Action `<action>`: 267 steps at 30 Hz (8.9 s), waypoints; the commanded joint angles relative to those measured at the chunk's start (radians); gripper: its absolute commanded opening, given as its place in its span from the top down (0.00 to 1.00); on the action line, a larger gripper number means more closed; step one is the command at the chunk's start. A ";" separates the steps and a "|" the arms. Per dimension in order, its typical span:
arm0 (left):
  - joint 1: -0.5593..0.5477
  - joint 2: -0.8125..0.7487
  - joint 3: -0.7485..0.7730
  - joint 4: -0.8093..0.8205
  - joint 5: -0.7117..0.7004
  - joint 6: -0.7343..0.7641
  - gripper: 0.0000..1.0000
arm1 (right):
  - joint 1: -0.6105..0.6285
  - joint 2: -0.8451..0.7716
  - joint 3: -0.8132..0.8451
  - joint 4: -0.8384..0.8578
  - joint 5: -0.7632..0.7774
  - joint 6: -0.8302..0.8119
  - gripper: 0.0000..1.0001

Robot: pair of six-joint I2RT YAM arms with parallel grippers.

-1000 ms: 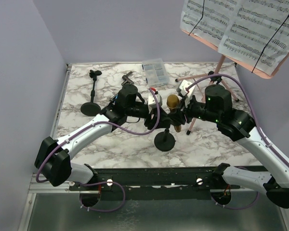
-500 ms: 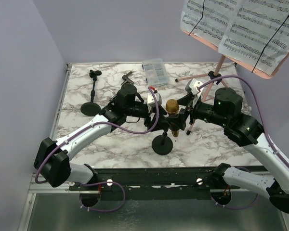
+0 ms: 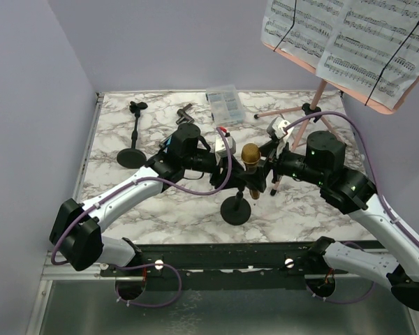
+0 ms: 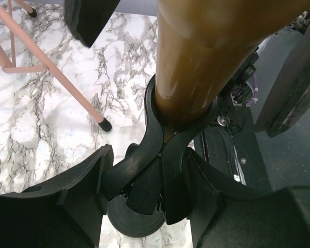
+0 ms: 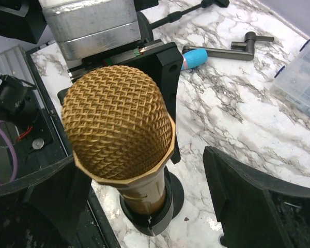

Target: Set up the instrument practice props

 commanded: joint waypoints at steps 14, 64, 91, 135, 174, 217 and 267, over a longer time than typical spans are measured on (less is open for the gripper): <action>-0.055 0.027 -0.032 -0.084 -0.057 0.098 0.55 | 0.007 -0.011 -0.071 0.062 0.010 0.029 0.23; 0.048 -0.411 -0.276 0.370 -1.244 -0.214 0.01 | -0.097 0.668 0.139 1.268 1.289 -0.258 0.91; 0.073 -0.325 -0.253 0.334 -1.306 -0.263 0.01 | -0.103 0.037 -0.160 0.271 0.260 0.279 0.00; 0.880 0.334 0.165 -0.696 -0.980 -1.320 0.01 | -0.103 -0.096 -0.424 0.316 -0.014 0.462 0.00; 0.866 -0.197 -0.047 -0.262 -0.528 -1.153 1.00 | -0.102 -0.043 -0.429 0.375 -0.072 0.499 0.00; 0.236 -0.056 -0.564 0.592 -0.234 -1.349 0.03 | -0.103 -0.118 -0.451 0.768 -0.084 0.328 1.00; 0.351 0.083 -0.062 -0.439 -1.120 -0.495 1.00 | -0.101 -0.132 -0.744 0.919 -0.172 0.201 0.23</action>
